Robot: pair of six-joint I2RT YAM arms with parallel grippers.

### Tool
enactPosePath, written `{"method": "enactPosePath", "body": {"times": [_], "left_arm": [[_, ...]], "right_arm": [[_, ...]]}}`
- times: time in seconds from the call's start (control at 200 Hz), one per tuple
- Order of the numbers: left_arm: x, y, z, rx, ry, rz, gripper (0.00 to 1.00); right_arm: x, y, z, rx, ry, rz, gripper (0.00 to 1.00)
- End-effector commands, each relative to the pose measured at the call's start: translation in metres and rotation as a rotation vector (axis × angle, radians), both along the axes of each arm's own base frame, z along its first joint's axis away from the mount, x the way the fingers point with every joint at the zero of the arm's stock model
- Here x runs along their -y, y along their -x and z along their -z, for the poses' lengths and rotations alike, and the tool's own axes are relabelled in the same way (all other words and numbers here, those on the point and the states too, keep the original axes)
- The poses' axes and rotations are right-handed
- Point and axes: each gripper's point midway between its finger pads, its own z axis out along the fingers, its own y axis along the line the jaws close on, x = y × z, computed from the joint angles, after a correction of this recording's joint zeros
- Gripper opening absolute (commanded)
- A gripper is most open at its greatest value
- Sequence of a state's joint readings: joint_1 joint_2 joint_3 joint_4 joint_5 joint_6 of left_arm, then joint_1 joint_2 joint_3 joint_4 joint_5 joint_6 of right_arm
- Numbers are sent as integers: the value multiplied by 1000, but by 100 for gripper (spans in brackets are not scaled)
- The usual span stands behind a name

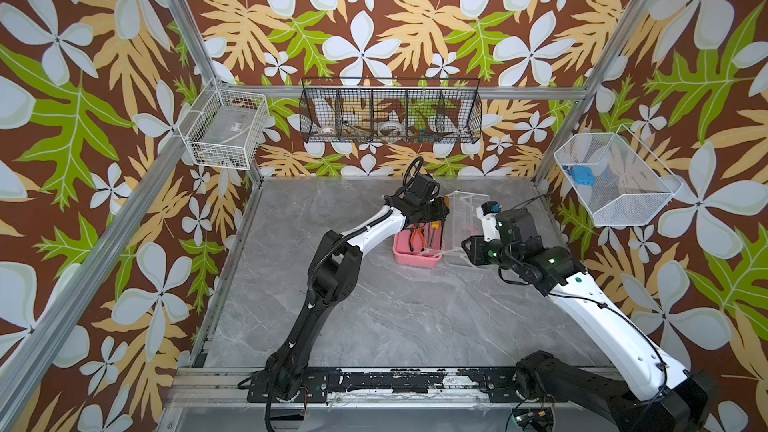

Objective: Pack the tool kit
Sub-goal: 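Lower the upright screwdriver with the left gripper into the clear tray, then open the left gripper to release the screwdriver into the clear tray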

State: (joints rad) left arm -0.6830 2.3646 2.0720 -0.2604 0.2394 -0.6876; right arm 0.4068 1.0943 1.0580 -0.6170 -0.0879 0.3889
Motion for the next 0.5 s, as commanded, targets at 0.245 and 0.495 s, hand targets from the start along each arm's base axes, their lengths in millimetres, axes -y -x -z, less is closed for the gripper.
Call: {"method": "enactPosePath", "body": {"times": [0.245,0.495], "left_arm": [[-1,0,12,-26,2,-20,52],[3,-2,-23,8,47,-11,50]], "right_arm": [[1,-2,2,1,0,12,36],[1,1,5,-7,-5,14,36]]}}
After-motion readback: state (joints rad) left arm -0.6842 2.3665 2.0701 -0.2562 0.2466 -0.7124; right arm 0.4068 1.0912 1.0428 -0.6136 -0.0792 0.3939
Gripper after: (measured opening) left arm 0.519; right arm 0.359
